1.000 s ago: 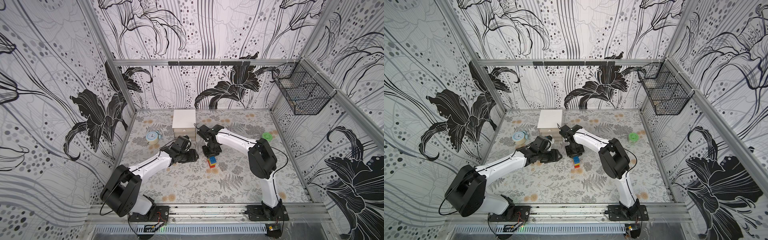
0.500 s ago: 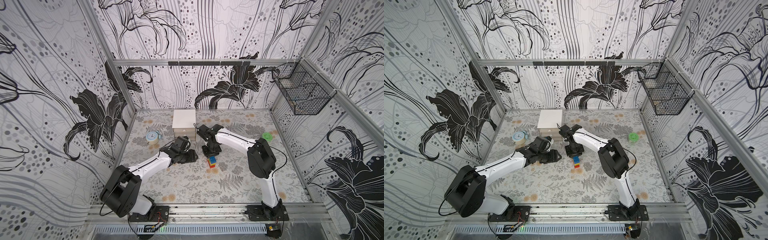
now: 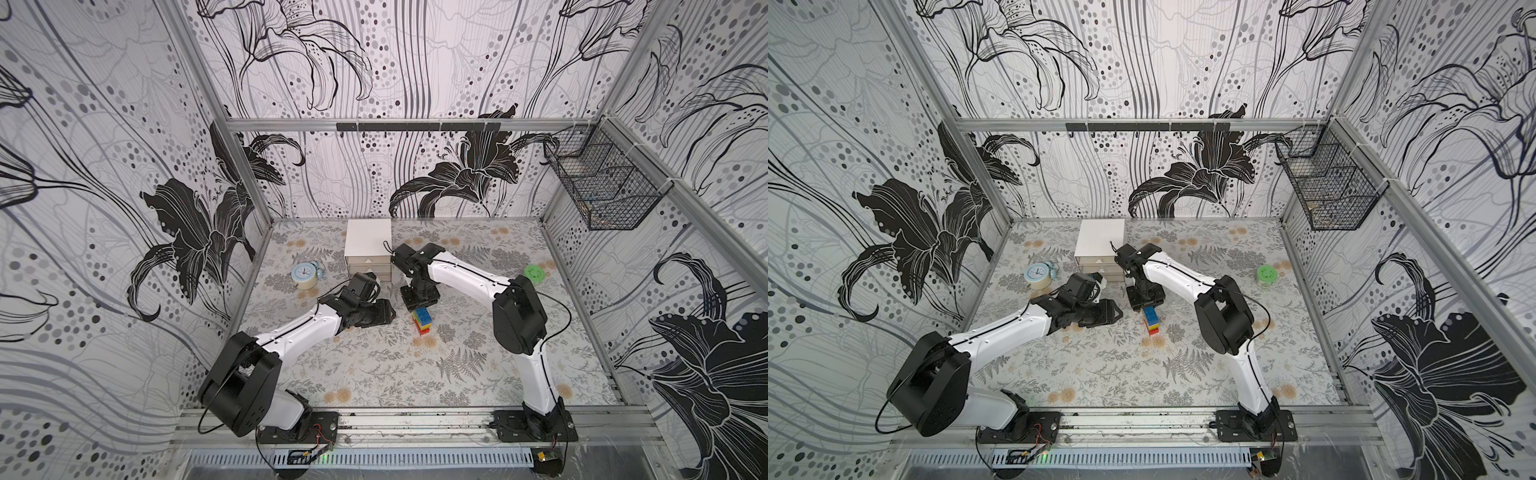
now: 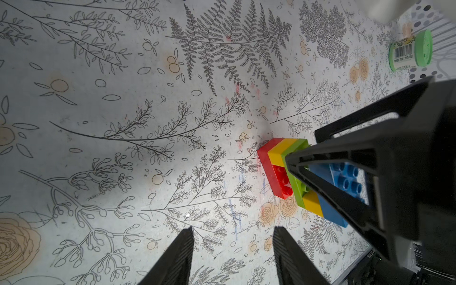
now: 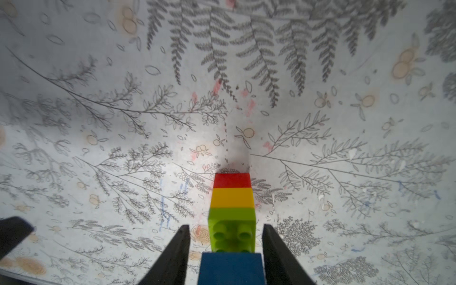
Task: Assemble the number 5 with lego
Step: Adjust the lego brick at the center of the board.
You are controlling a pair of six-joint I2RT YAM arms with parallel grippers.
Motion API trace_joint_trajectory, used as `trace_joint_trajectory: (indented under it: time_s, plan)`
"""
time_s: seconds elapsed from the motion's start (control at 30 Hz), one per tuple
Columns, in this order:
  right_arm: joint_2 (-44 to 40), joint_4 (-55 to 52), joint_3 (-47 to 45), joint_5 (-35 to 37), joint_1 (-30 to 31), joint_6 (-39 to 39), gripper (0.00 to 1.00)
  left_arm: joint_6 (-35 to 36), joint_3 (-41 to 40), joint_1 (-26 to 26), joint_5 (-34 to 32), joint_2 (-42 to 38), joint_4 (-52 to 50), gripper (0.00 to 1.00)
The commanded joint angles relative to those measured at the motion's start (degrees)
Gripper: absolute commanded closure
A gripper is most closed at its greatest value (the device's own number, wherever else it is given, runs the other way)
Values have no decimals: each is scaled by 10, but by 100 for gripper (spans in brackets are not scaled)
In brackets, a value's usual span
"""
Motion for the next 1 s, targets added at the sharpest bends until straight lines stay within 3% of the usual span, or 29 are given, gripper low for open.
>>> trace_joint_trajectory:
  time_s: [0.0, 0.17, 0.37, 0.63, 0.97]
  plan:
    - [-24, -27, 22, 10, 2, -8, 43, 6, 14, 2, 0, -12, 6, 42]
    - [-67, -6, -1, 12, -7, -2, 39, 5, 35, -2, -3, -16, -14, 38]
    - [-178, 71, -119, 11, -55, 23, 38, -20, 95, -37, -26, 3, -58, 28]
    - [-327, 157, -313, 27, -144, 61, 38, -59, 214, -108, -71, 83, -145, 24]
    - [-418, 190, -417, 10, -187, 63, 38, -164, 332, -174, -153, 200, -251, 22]
